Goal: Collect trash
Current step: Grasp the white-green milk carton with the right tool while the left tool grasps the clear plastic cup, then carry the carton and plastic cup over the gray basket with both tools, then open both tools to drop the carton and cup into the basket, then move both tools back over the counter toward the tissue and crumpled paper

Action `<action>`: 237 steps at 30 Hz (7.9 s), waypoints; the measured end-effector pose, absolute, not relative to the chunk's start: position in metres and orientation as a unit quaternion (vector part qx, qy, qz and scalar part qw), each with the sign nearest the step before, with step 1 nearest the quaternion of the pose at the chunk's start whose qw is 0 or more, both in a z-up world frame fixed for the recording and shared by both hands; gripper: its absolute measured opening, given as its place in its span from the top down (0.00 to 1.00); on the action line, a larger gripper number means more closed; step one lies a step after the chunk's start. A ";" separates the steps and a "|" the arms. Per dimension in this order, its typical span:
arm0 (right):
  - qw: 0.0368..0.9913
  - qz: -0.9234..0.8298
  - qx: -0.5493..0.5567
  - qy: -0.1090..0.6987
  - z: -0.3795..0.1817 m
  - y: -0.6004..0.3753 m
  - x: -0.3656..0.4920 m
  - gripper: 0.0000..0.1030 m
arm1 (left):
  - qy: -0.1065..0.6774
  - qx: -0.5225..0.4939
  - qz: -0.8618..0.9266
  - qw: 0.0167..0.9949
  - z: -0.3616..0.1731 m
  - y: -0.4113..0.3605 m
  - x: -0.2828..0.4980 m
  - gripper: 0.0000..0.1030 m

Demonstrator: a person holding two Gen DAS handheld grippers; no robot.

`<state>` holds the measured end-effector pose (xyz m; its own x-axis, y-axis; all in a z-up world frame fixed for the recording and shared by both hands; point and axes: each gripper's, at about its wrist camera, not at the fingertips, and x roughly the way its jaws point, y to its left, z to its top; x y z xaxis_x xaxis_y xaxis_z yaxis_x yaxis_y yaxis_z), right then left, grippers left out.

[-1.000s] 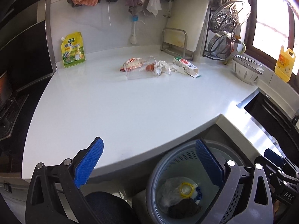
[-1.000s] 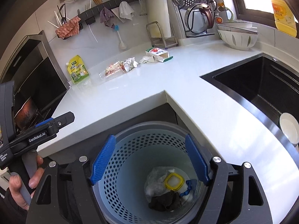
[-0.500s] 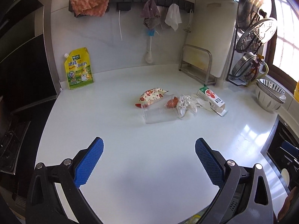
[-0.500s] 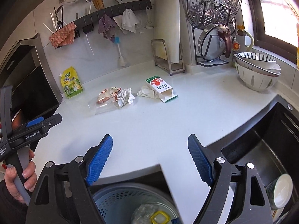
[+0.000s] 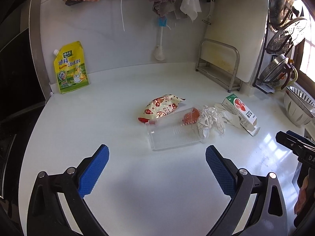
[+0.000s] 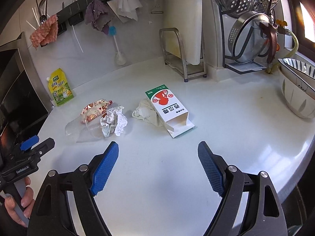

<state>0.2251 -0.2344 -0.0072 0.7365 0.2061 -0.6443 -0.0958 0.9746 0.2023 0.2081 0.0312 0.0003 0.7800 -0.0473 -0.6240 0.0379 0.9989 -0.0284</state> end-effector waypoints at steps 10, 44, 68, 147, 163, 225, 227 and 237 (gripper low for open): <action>0.921 0.081 0.061 0.376 -0.025 -0.231 0.297 0.23 | 0.343 -0.025 -0.018 0.939 -0.014 0.028 0.241 0.06; 0.930 0.059 0.045 0.360 -0.024 -0.234 0.315 0.44 | 0.350 -0.028 -0.006 0.936 -0.014 0.015 0.236 0.06; 0.928 0.075 0.130 0.343 -0.020 -0.269 0.282 0.47 | 0.348 -0.042 0.109 0.930 -0.024 -0.036 0.266 0.06; 0.946 0.024 0.091 0.311 -0.020 -0.187 -0.101 0.52 | 0.365 0.035 -0.139 0.920 -0.022 -0.003 -0.058 0.95; 0.938 0.024 0.116 0.326 -0.067 -0.185 -0.143 0.52 | 0.397 0.056 -0.152 0.903 -0.071 -0.007 -0.090 0.95; 0.950 0.060 0.098 0.291 -0.017 -0.202 -0.051 0.27 | 0.323 0.000 -0.103 0.941 -0.006 0.022 0.012 0.06; 0.952 0.060 0.083 0.288 -0.006 -0.203 -0.028 0.27 | 0.314 -0.002 -0.097 0.945 0.003 0.023 0.031 0.06; 0.947 0.072 0.049 0.309 0.016 -0.211 0.106 0.26 | 0.292 -0.002 -0.062 0.954 0.024 0.019 0.137 0.06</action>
